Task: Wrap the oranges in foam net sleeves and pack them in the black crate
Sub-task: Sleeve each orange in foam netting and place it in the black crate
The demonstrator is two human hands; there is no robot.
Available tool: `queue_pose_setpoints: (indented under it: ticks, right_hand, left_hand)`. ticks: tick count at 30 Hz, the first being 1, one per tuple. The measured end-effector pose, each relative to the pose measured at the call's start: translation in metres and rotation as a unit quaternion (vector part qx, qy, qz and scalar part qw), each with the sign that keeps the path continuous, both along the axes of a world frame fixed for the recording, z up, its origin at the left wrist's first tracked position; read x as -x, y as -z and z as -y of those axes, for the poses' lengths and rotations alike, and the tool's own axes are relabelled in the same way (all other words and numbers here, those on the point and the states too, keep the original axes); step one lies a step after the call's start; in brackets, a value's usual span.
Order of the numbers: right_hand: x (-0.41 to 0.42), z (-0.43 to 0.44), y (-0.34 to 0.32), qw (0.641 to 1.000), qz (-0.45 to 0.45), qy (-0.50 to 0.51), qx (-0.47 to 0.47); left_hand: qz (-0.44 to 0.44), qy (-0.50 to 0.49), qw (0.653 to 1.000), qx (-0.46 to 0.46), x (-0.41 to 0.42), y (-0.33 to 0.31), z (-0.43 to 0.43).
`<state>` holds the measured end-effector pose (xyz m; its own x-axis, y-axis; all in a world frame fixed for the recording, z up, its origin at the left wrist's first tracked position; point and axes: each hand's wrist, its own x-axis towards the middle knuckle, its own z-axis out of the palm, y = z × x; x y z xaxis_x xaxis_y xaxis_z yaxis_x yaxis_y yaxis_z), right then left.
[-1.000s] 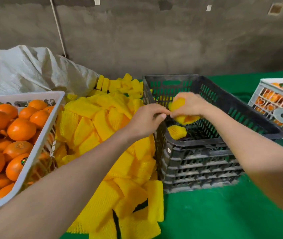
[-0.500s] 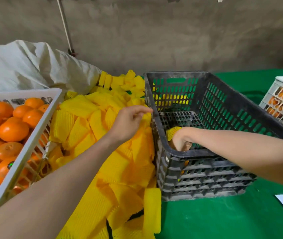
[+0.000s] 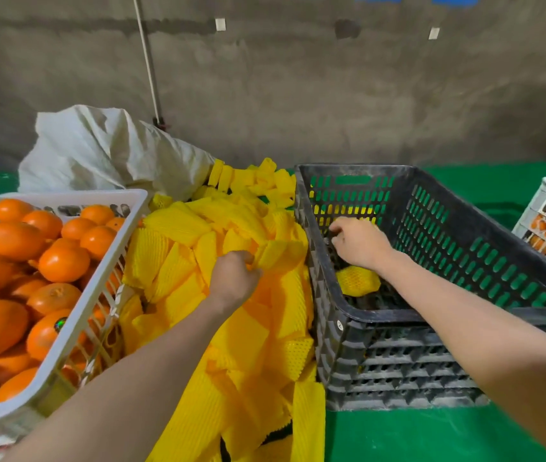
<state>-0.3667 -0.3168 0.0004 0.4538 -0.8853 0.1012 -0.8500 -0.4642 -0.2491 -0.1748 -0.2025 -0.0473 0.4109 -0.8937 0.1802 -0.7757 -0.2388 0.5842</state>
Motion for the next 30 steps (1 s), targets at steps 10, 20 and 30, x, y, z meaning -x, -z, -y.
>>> queue_pose_setpoints:
  ticks: [10, 20, 30]
  right_hand:
    - [-0.064, -0.091, -0.020, 0.914, 0.031, -0.343, 0.216]
    - [-0.145, -0.138, -0.029, 0.930, 0.163, -0.323, 0.064]
    - [-0.200, -0.152, -0.028, 0.941, 0.158, -0.293, 0.056]
  left_hand:
    - [-0.077, 0.045, 0.990, 0.114, -0.021, -0.051, -0.054]
    - [-0.156, -0.019, 0.978, 0.136, -0.074, -0.047, -0.117]
    - [-0.061, -0.012, 0.998, -0.020, -0.180, -0.055, -0.162]
